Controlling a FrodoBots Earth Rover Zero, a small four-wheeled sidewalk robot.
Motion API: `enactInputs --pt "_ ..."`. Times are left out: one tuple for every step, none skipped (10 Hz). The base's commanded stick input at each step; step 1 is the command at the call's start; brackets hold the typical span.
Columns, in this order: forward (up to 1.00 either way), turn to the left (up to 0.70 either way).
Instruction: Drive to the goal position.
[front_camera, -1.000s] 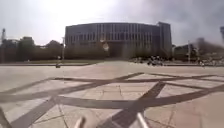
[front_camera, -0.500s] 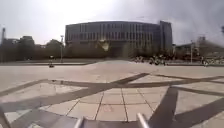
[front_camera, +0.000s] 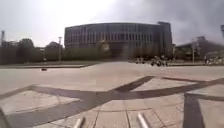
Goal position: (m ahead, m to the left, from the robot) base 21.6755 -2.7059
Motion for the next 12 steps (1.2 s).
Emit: enactInputs --pt "1.0 0.0" --pt "1.0 0.0" --pt "1.0 0.0" --pt "1.0 0.0" --pt "1.0 0.0" --pt "1.0 0.0" --pt "1.0 0.0" --pt "1.0 0.0" --pt "1.0 0.0" --pt "1.0 0.0" --pt "1.0 0.0" --pt "1.0 0.0"
